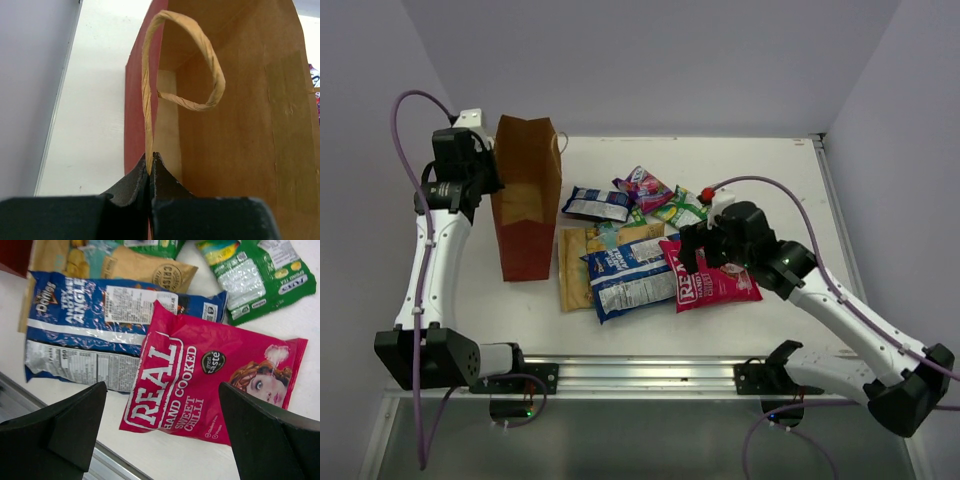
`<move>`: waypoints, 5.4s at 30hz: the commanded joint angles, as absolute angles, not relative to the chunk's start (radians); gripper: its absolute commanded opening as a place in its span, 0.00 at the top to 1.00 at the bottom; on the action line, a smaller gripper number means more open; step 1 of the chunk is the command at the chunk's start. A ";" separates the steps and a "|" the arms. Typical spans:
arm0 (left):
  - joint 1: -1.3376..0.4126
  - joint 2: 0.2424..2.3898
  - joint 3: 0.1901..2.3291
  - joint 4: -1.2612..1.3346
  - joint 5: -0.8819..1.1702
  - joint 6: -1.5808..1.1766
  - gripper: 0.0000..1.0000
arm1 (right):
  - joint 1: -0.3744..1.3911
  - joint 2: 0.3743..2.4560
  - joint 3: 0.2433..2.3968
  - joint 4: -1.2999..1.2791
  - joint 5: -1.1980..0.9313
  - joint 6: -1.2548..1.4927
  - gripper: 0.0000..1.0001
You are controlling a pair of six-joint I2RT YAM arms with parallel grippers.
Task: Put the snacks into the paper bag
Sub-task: Adjust the paper bag at the center of the board, then pick up the snack from the center of the board, then place the snack in the paper bag.
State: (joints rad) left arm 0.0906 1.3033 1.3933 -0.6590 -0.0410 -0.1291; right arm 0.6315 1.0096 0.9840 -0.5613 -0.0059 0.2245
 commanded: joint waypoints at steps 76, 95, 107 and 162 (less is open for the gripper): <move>0.009 1.161 1.233 -0.549 -0.115 -0.104 1.00 | 1.057 1.355 1.515 -0.864 0.852 0.238 1.00; 0.014 1.154 1.218 -0.529 -0.054 -0.117 1.00 | 1.057 1.479 2.002 -0.604 0.299 0.216 1.00; 0.046 1.149 1.212 -0.514 0.017 -0.127 1.00 | 1.058 1.581 2.118 -0.312 0.181 0.285 1.00; 0.078 1.123 1.183 -0.465 0.092 -0.141 1.00 | 1.005 1.815 1.755 -0.112 0.384 0.706 0.91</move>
